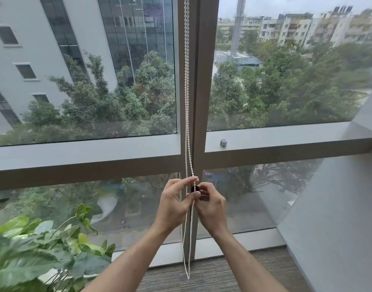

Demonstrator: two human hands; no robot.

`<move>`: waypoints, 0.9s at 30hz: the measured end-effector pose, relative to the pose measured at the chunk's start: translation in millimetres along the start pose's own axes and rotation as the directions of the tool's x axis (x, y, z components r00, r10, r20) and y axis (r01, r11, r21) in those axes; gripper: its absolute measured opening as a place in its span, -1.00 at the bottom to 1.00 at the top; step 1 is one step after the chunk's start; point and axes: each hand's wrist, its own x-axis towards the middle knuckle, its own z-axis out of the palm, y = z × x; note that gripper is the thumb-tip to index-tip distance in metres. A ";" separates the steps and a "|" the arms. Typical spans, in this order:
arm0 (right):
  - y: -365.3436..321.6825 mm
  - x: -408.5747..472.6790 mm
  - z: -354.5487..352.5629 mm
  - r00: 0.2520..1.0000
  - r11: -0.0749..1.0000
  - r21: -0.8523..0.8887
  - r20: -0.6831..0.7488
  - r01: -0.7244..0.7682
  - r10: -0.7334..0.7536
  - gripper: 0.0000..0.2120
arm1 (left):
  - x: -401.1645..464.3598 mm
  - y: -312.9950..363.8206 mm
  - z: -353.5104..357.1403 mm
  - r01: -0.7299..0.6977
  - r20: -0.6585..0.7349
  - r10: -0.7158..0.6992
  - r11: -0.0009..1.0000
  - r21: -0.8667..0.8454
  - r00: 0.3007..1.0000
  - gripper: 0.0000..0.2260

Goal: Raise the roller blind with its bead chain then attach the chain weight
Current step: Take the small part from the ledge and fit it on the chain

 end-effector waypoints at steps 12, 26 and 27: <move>-9.6 -7.1 -4.3 0.999 0.991 0.131 0.044 0.015 -0.021 -0.81 | -0.6 1.5 -10.4 0.153 0.177 -0.112 0.959 -0.240 0.978 -0.63; 10.8 0.4 -12.1 0.971 0.968 0.228 0.235 -0.106 0.051 -0.69 | 0.8 -4.2 -13.5 0.210 0.162 -0.169 0.937 -0.280 0.972 -0.68; 11.9 2.0 -14.2 0.962 0.965 0.234 0.267 -0.120 0.055 -0.67 | 0.8 -4.6 -12.8 0.211 0.164 -0.170 0.937 -0.279 0.972 -0.68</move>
